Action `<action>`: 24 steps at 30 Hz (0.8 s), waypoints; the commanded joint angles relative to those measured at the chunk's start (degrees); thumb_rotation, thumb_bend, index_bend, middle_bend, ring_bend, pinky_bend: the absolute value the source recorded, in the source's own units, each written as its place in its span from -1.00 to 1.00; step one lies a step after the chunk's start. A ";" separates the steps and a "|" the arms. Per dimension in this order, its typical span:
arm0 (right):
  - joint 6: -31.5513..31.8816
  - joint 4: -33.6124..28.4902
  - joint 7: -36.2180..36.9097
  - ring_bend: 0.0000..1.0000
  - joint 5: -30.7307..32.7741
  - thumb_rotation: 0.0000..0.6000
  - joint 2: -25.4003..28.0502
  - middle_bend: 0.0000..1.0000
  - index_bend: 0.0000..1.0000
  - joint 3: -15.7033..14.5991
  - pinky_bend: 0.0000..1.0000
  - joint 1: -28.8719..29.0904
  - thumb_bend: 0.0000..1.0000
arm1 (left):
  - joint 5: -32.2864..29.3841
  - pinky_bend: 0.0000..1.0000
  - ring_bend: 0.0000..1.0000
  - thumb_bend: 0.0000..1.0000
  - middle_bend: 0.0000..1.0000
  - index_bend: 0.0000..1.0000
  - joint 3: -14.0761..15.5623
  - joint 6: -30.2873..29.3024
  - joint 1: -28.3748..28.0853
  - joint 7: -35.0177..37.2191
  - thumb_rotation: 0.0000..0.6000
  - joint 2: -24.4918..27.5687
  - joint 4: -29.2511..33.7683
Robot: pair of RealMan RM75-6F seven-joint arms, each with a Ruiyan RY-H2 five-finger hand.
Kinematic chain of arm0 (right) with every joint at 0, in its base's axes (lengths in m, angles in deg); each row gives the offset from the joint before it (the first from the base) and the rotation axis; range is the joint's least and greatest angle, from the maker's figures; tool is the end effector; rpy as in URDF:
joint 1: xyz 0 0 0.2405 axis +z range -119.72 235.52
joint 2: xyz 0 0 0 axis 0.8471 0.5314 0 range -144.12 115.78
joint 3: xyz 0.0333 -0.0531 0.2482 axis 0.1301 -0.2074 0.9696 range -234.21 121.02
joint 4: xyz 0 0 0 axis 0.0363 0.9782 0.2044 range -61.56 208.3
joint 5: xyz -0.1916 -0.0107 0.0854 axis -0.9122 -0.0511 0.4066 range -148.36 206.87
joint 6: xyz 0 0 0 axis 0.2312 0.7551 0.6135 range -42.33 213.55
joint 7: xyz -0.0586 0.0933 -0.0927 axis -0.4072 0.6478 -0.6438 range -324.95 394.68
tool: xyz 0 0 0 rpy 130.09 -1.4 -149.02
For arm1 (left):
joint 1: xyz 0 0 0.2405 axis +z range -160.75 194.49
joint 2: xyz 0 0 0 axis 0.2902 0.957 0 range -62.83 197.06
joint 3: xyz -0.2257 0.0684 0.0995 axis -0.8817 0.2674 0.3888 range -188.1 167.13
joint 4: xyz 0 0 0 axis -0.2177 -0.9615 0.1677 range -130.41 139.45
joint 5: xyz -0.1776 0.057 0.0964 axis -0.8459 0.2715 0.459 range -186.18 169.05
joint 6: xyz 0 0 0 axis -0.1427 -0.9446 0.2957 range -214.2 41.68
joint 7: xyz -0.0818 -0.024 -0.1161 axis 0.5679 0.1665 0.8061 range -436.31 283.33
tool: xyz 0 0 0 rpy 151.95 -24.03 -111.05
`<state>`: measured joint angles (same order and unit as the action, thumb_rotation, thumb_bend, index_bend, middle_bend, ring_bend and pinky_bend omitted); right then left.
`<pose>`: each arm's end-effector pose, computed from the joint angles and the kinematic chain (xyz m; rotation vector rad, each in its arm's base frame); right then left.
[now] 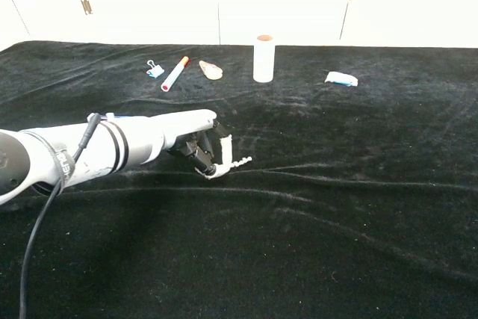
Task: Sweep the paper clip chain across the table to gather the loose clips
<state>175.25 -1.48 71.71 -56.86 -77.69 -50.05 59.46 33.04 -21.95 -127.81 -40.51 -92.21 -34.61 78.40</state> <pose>-0.3641 -0.1756 0.2193 1.1513 -1.0391 1.2292 -0.0886 0.3588 -0.1050 -1.9434 -1.3684 -0.8437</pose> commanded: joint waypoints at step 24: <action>0.17 0.34 0.52 -1.00 0.08 1.00 0.02 -1.00 -0.77 0.00 -1.00 -0.11 -0.18 | -1.18 1.00 1.00 -0.11 0.92 0.14 0.90 0.94 -0.56 -1.45 1.00 -0.58 -1.32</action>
<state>175.41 -1.14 72.23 -56.78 -77.68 -50.04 59.35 31.90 -21.08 -126.84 -41.04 -93.62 -35.17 77.11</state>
